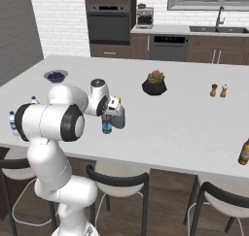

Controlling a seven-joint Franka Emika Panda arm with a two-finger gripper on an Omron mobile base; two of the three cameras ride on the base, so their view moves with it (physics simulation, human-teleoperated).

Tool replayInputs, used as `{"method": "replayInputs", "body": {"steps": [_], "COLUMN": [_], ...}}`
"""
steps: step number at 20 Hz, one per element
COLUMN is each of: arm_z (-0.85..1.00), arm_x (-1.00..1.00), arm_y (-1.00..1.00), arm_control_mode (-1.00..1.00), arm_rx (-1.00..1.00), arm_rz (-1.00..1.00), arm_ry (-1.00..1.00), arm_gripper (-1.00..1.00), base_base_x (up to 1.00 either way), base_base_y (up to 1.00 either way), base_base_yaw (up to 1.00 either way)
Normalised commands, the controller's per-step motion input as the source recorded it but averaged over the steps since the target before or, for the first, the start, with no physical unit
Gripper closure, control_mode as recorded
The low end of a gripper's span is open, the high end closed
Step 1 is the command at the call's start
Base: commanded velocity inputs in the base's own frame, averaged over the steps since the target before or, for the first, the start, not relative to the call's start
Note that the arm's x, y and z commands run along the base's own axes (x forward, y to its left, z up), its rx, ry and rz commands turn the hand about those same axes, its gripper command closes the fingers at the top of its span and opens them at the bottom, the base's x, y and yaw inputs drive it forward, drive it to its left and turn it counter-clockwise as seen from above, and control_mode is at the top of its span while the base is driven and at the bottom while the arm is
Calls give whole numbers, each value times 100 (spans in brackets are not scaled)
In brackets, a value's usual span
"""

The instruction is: Move the plastic bottles in the middle to the plastics group, and the glass bottles in the middle to the glass group.

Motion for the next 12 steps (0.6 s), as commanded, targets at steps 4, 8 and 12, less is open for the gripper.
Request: {"method": "replayInputs", "body": {"steps": [4,8,12], "arm_z": [0,0,0], "arm_x": [0,0,-10], "arm_y": [0,0,0], "arm_control_mode": [-100,-100,-100], "arm_rx": [0,0,0], "arm_rz": [0,0,0], "arm_ry": [0,0,0], "arm_gripper": [100,100,100], "base_base_x": [0,0,0], "base_base_y": [0,0,0], "base_base_yaw": [0,0,0]}}
